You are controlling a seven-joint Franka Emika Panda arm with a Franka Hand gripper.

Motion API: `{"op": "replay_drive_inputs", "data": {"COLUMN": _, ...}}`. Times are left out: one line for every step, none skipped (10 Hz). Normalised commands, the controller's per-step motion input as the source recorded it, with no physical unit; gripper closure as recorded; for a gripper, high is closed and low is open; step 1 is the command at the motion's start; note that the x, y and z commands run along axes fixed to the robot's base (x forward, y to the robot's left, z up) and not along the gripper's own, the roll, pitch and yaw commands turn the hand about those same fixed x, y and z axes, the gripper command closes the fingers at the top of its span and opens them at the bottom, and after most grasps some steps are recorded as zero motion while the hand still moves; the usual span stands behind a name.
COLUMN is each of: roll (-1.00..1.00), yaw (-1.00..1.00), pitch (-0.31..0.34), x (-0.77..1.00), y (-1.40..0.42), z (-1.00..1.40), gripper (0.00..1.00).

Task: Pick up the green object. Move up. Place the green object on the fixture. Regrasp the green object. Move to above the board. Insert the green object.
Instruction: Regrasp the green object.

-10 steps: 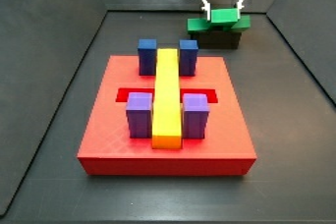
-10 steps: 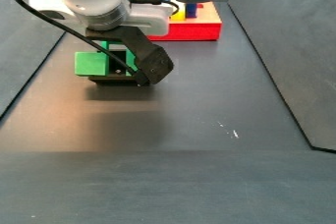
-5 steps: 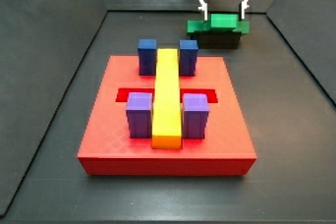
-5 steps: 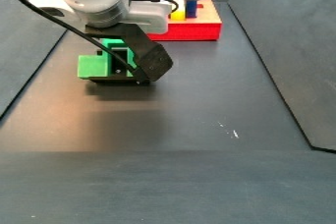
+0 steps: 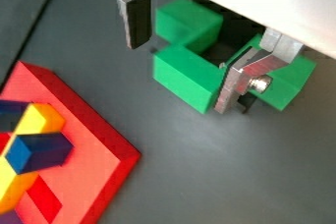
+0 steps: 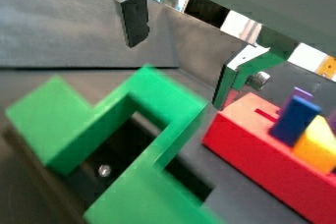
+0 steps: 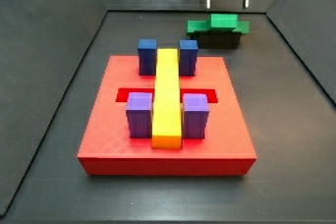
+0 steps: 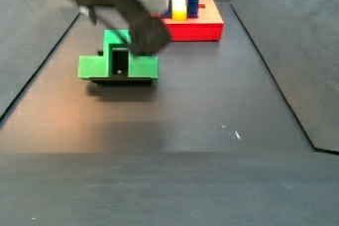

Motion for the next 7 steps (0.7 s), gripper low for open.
{"op": "replay_drive_inputs", "data": {"roll": 1.00, "yaw": 0.00, "pitch": 0.114, "x": -0.15, "y": -0.23, "z": 0.33, "gripper": 0.00}}
{"op": "replay_drive_inputs", "data": {"roll": 1.00, "yaw": 0.00, "pitch": 0.134, "x": -0.15, "y": -0.34, "z": 0.11, "gripper": 0.00}}
{"op": "replay_drive_inputs", "data": {"roll": 1.00, "yaw": 0.10, "pitch": 0.094, "x": -0.07, "y": -0.36, "z": 0.00, "gripper": 0.00}}
{"op": "replay_drive_inputs", "data": {"roll": 1.00, "yaw": 0.11, "pitch": 0.086, "x": 0.00, "y": -0.34, "z": 0.00, "gripper": 0.00}}
{"op": "replay_drive_inputs", "data": {"roll": 1.00, "yaw": 0.11, "pitch": 0.091, "x": 0.00, "y": -0.31, "z": 0.00, "gripper": 0.00}}
{"op": "replay_drive_inputs", "data": {"roll": 1.00, "yaw": 0.16, "pitch": 0.103, "x": -0.01, "y": -0.27, "z": 0.00, "gripper": 0.00}}
{"op": "replay_drive_inputs", "data": {"roll": 1.00, "yaw": 0.23, "pitch": 0.103, "x": -0.05, "y": -0.24, "z": 0.00, "gripper": 0.00}}
